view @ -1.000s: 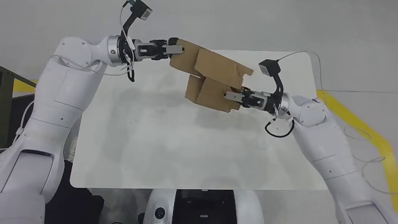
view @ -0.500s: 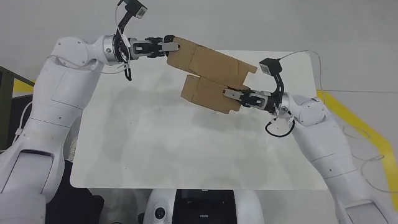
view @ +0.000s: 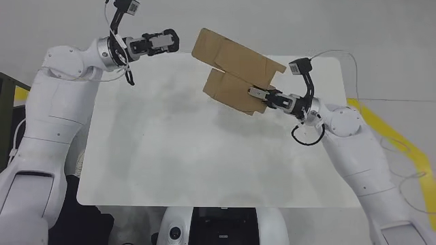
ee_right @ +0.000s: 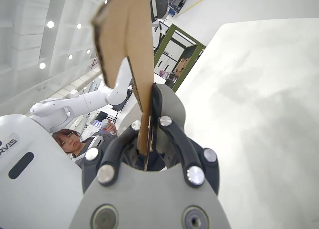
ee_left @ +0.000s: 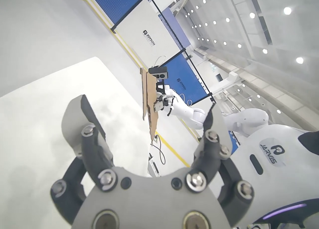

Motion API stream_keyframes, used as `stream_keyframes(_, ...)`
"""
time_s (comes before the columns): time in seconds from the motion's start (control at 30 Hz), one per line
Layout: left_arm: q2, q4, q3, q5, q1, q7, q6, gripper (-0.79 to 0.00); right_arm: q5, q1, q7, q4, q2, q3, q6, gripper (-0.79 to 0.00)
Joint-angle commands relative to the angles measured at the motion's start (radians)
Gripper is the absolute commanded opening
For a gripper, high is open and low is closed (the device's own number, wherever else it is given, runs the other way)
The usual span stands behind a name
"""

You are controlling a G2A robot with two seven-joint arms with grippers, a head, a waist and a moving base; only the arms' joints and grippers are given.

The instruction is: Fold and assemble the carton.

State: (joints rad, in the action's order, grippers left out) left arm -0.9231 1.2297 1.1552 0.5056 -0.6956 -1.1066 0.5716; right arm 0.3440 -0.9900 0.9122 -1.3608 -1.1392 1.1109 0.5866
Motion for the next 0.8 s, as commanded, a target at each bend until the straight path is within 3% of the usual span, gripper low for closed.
stream_keyframes(0.0,0.003,0.017,0.007,-0.028,-0.021,0.024,-0.004,0.000,-0.004,-0.004,-0.019,-0.006,0.000,0.004,-0.030,-0.785)
stream_keyframes(0.43,-0.014,0.085,-0.052,-0.147,-0.082,0.133,-0.029,0.000,-0.020,-0.050,-0.204,-0.090,-0.006,0.017,-0.188,-0.785)
stream_keyframes(0.77,-0.014,0.085,-0.052,-0.147,-0.082,0.133,-0.029,0.000,-0.022,-0.052,-0.211,-0.095,-0.007,0.015,-0.196,-0.785)
